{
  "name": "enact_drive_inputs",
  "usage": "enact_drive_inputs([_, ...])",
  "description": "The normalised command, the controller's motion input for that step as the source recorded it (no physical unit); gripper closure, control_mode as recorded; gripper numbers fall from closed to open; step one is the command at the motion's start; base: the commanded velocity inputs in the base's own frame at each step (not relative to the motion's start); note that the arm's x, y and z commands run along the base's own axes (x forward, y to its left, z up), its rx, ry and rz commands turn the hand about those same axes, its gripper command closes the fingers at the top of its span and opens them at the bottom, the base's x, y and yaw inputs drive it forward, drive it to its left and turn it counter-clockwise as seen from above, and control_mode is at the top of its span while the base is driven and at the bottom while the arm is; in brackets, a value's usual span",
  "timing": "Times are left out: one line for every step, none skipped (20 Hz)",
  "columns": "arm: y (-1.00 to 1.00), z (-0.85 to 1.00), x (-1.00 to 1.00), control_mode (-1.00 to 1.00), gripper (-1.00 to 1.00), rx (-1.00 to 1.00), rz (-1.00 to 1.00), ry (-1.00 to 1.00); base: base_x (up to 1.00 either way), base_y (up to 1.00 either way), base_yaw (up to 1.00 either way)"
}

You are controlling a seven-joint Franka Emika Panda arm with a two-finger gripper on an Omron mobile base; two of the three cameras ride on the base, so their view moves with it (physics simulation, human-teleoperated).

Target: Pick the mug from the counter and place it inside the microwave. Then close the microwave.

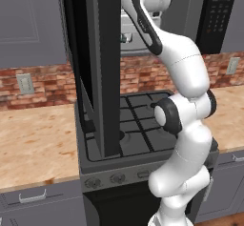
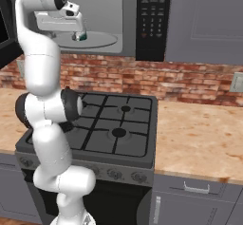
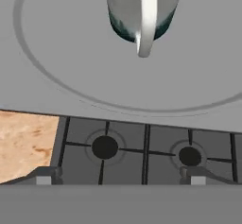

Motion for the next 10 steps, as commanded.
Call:
enact_drive_inputs([0.00, -0.61, -0.81, -1.00, -1.00, -0.02, 0.00, -0.08, 0.00, 0.00, 0.00])
enact_drive_inputs([0.00, -0.64, -0.83, -1.00, -1.00, -0.03, 0.00, -0.11, 0.00, 0.00, 0.00])
enact_drive_inputs([0.00, -0.64, -0.87, -1.00, -1.00, -0.03, 0.00, -0.13, 0.00, 0.00, 0.00])
enact_drive_inputs([0.00, -0.64, -0.93, -1.00, -1.00, -0.03, 0.00, -0.15, 0.00, 0.00, 0.00])
enact_drive_inputs([0.00, -0.64, -0.97, -1.00, -1.00, -0.02, 0.00, -0.18, 0.00, 0.00, 0.00])
enact_drive_inputs([0.00, -0.66, -0.94, -1.00, -1.00, -0.02, 0.00, -0.18, 0.00, 0.00, 0.00])
enact_drive_inputs([0.00, -0.65, -0.96, -1.00, -1.00, -0.02, 0.00, -0.19, 0.00, 0.00, 0.00])
enact_drive_inputs([0.00, -0.62, -0.95, -1.00, -1.00, -0.01, 0.00, -0.19, 0.00, 0.00, 0.00])
enact_drive_inputs([0.00, -0.49, -0.89, -1.00, -1.00, -0.02, 0.00, -0.20, 0.00, 0.00, 0.00])
enact_drive_inputs([0.00, -0.33, -0.89, -1.00, -1.00, -0.02, 0.00, -0.24, 0.00, 0.00, 0.00])
